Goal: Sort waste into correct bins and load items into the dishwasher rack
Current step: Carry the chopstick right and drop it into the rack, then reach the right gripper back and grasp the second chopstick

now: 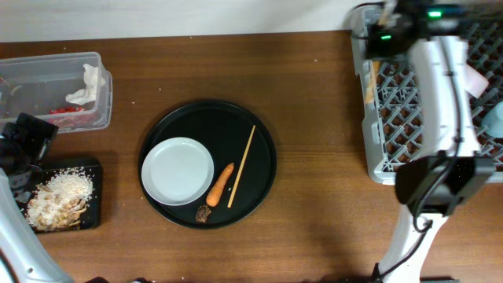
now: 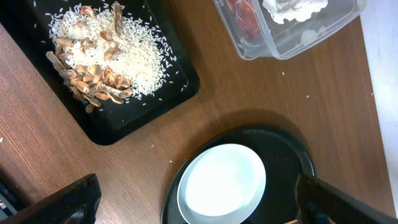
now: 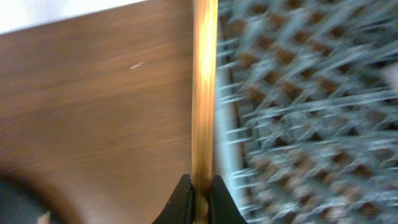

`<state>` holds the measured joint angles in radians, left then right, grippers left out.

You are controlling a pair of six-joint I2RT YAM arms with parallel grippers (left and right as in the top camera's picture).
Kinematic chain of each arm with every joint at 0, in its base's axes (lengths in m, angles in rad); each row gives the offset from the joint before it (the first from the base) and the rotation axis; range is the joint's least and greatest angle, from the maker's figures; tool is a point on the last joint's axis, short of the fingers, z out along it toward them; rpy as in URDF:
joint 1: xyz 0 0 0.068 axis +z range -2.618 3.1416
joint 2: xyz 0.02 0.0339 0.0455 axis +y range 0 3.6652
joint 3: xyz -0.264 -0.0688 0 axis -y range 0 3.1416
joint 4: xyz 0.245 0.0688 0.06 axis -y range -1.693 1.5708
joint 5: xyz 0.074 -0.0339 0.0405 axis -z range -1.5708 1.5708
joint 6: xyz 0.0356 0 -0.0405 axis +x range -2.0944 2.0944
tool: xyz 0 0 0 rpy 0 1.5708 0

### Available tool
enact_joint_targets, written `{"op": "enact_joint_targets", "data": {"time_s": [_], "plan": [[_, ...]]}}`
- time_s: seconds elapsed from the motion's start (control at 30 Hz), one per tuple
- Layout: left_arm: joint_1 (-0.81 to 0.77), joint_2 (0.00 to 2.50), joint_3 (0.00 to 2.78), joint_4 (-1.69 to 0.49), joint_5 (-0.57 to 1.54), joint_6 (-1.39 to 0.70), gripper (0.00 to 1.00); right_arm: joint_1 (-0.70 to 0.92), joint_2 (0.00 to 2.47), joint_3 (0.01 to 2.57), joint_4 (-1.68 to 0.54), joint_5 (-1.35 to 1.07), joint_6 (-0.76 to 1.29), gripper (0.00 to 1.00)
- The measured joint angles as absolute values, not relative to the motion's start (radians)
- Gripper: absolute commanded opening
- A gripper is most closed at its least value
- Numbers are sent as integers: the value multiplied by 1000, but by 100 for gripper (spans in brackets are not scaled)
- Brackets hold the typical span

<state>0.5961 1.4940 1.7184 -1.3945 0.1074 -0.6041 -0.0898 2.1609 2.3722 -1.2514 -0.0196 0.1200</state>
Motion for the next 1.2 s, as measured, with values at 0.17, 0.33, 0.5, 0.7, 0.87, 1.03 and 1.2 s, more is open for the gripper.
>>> {"op": "enact_joint_targets", "data": {"time_s": [0.17, 0.33, 0.5, 0.7, 0.87, 1.03, 1.2], "plan": [[596, 1494, 1718, -1394, 107, -604, 99, -209, 2220, 2372, -1134, -73, -34, 5], [596, 1494, 1718, -1394, 107, -604, 99, -206, 2339, 2372, -1129, -108, -88, 50], [596, 1494, 1718, -1394, 107, -604, 99, -171, 2349, 2372, -1168, -118, -84, 59], [596, 1494, 1718, -1394, 107, -604, 99, -78, 2348, 2373, -1327, -308, 76, 55], [596, 1494, 1718, -1395, 107, -604, 99, 214, 2348, 2356, -1383, -291, 374, 54], [596, 1494, 1718, -1394, 107, -604, 99, 541, 2348, 2214, -1330, -43, 724, 50], [596, 1494, 1718, -1393, 107, -604, 99, 636, 2344, 2022, -1173, 3, 928, 45]]}}
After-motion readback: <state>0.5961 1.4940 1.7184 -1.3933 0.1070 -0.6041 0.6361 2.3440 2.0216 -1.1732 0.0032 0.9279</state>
